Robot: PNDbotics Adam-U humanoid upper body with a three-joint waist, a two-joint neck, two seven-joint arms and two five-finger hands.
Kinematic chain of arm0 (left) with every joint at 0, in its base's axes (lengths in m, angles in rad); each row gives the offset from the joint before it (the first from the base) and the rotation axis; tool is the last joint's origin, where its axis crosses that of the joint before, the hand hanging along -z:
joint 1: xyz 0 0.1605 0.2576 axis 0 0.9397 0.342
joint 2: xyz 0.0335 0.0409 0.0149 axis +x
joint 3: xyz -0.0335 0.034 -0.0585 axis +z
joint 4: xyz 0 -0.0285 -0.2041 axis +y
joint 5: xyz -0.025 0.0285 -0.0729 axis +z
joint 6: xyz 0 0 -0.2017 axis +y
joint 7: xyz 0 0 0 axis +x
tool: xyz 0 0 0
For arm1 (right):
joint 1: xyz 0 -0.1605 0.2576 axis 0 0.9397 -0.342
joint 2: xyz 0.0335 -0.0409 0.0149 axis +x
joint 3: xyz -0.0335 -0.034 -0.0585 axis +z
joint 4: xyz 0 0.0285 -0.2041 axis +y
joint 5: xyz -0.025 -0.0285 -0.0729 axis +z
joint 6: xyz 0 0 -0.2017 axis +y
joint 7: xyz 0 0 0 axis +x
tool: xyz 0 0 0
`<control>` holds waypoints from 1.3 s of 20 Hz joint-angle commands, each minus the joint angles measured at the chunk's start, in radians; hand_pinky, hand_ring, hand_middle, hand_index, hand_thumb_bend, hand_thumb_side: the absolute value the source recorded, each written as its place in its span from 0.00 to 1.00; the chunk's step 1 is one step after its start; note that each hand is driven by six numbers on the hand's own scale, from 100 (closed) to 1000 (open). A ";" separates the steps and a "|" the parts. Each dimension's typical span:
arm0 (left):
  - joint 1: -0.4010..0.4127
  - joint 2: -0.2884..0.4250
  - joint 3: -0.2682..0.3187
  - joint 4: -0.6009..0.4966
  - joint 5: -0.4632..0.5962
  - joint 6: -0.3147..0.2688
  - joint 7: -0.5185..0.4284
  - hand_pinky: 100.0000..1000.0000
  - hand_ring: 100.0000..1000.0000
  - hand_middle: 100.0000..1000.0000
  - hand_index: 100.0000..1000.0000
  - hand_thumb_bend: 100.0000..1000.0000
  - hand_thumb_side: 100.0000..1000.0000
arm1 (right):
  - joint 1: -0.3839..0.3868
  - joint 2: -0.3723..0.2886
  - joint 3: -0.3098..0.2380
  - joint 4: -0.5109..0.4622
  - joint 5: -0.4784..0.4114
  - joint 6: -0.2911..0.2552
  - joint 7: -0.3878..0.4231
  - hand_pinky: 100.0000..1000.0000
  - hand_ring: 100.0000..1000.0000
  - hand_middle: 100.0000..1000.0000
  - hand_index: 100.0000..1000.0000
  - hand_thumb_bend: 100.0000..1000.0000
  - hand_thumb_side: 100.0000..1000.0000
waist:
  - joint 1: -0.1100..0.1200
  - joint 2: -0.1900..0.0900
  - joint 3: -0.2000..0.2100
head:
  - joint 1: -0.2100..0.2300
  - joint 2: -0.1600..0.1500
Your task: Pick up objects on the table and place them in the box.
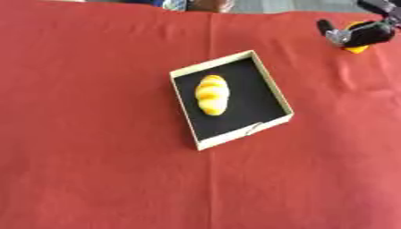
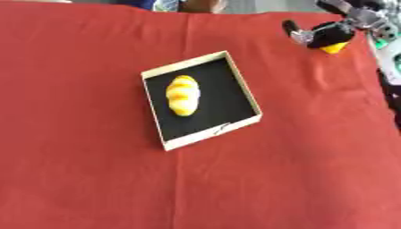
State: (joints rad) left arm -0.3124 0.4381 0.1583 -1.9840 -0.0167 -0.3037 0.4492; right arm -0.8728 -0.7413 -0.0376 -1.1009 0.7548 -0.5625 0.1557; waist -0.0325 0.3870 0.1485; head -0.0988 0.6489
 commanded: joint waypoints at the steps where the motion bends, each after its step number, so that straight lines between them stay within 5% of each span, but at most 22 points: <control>1: -0.005 0.021 0.011 -0.016 -0.003 0.000 0.004 0.82 0.82 0.64 0.79 0.00 0.66 | -0.009 -0.053 -0.042 0.077 0.054 0.007 -0.044 0.88 1.00 0.86 0.92 0.00 0.03 | 0.003 -0.021 -0.002 | 0.003 -0.008; 26: -0.004 0.018 0.009 -0.016 -0.002 0.002 0.001 0.82 0.82 0.64 0.79 0.00 0.67 | -0.148 -0.018 -0.108 0.363 0.214 0.113 -0.146 0.90 1.00 0.88 0.95 0.00 0.08 | 0.012 -0.011 0.000 | -0.003 -0.021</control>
State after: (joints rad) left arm -0.3087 0.4383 0.1586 -1.9840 -0.0174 -0.3013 0.4522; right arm -0.9998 -0.7335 -0.1404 -0.7398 0.9514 -0.4540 0.0125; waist -0.0214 0.3946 0.1488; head -0.0994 0.6402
